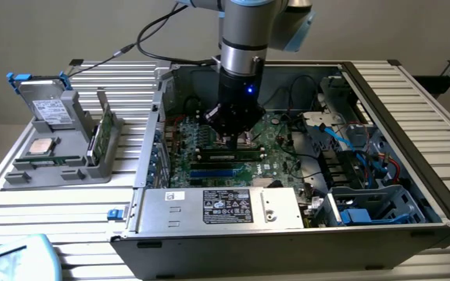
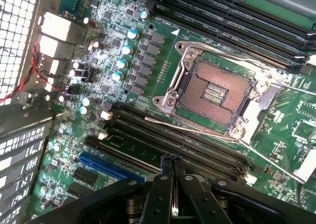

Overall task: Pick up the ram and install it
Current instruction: 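Press down the ram until it locks into place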

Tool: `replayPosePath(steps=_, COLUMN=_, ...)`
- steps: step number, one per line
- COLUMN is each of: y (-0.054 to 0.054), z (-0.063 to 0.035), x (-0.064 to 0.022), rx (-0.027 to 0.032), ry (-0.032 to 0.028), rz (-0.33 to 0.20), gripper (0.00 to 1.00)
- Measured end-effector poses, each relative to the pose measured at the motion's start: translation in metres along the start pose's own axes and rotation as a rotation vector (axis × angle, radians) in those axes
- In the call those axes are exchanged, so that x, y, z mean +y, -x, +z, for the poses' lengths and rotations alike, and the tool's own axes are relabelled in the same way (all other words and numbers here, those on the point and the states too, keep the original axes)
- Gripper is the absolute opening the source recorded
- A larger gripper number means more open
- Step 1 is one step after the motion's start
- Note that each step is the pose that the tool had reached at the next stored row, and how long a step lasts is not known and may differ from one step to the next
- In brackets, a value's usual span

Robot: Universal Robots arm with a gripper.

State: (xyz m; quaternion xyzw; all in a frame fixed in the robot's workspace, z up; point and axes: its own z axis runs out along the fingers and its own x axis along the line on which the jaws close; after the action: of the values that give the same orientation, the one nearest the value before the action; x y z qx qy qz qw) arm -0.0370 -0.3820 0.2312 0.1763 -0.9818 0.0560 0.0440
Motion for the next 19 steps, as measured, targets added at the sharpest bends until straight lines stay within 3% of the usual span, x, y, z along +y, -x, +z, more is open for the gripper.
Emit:
replayPosePath(steps=8, y=0.0001, z=0.001, x=0.0001, rx=0.003, ry=0.0083, rz=0.104, gripper=0.1)
replayPosePath(steps=19, y=0.0002, z=0.0012, x=0.0001, rx=-0.0047, ry=0.0162, rz=0.241, gripper=0.1)
